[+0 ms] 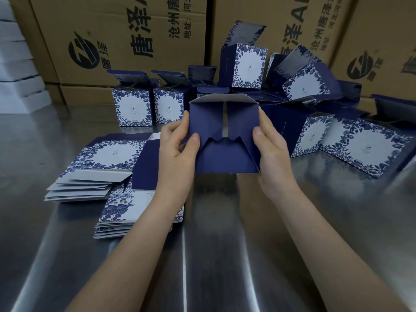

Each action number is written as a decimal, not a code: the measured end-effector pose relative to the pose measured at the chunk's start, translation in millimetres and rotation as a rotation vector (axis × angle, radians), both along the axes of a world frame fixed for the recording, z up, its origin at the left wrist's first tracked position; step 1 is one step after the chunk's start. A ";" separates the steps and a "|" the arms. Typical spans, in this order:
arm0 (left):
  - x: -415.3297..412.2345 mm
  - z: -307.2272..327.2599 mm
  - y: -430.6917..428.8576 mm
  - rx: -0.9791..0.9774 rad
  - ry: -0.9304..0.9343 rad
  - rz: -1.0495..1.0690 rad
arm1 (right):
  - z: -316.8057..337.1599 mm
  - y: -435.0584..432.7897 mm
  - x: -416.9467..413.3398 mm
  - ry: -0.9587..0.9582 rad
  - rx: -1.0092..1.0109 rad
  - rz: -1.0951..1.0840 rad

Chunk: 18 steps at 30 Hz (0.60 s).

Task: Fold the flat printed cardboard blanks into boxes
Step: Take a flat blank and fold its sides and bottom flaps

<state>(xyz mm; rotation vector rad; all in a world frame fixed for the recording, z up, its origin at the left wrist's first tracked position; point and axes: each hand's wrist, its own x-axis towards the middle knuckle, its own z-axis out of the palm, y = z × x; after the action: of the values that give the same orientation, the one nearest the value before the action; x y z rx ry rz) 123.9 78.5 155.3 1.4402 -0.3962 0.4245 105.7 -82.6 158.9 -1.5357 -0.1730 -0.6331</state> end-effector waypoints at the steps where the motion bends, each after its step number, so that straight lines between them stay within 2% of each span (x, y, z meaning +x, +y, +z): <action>1: -0.1 -0.6 -0.6 0.003 0.008 -0.026 | 0.0 0.1 -0.3 -0.005 0.007 -0.001; 7: 0.9 -2.6 -1.6 0.028 0.030 -0.041 | -0.8 0.0 -0.6 0.009 0.100 0.055; 11: 3.4 -0.8 3.8 -0.043 0.060 -0.175 | 4.6 -7.9 -2.5 0.028 0.140 0.180; 14: 6.8 -1.3 7.6 -0.029 0.073 -0.230 | 5.5 -7.4 -3.5 0.042 0.148 0.191; 18: 11.2 -4.5 8.5 0.008 0.076 -0.193 | 2.8 -4.4 -4.9 0.017 0.129 0.162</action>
<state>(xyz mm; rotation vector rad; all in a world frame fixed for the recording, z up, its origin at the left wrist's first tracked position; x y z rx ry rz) 135.0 87.0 150.8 1.4063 -0.4714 0.2118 100.8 -87.0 161.7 -1.3864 -0.2369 -0.4936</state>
